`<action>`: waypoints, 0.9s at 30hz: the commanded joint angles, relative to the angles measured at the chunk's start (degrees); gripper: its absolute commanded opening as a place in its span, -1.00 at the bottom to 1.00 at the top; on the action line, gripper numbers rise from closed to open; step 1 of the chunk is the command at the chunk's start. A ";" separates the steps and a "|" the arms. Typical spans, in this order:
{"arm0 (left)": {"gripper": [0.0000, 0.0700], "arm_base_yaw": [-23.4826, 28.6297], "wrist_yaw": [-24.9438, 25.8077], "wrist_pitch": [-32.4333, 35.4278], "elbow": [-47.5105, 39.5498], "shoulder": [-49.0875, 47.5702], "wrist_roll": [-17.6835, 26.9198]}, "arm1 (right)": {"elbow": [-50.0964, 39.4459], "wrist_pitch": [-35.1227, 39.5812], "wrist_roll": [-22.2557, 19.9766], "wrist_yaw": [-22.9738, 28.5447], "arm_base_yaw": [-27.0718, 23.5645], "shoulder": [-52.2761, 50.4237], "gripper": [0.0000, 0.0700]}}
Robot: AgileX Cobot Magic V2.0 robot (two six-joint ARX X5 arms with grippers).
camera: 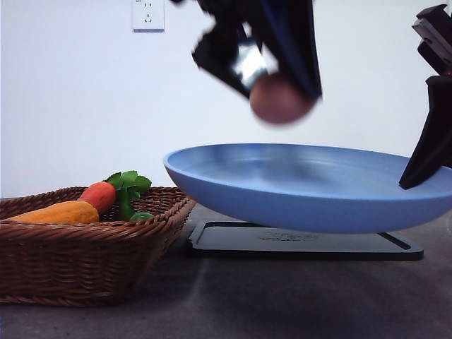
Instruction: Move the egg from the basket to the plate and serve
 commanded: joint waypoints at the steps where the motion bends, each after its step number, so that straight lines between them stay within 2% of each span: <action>1: -0.51 -0.92 -0.46 0.42 0.68 1.84 0.77 | 0.35 0.52 0.59 -0.61 0.24 0.44 -1.00; 7: -0.49 -1.31 -0.57 1.07 0.68 5.71 0.76 | 0.35 0.50 0.83 -0.61 0.24 0.44 -1.00; 12: -0.01 -1.36 -0.59 1.40 0.71 6.10 0.41 | 0.35 0.42 0.81 -0.43 0.24 0.51 -1.00; 14: 0.11 -1.41 -0.59 1.72 0.78 6.01 0.26 | 0.35 0.26 0.82 -0.16 0.24 0.79 -1.00; 20: 0.14 -1.39 -0.57 1.71 1.05 4.15 0.33 | 0.37 -0.12 1.15 -1.11 0.23 3.55 -1.00; 27: 0.12 0.49 -0.57 1.59 1.14 -3.94 0.36 | 2.77 -0.14 -0.55 -1.41 -0.64 8.73 -1.00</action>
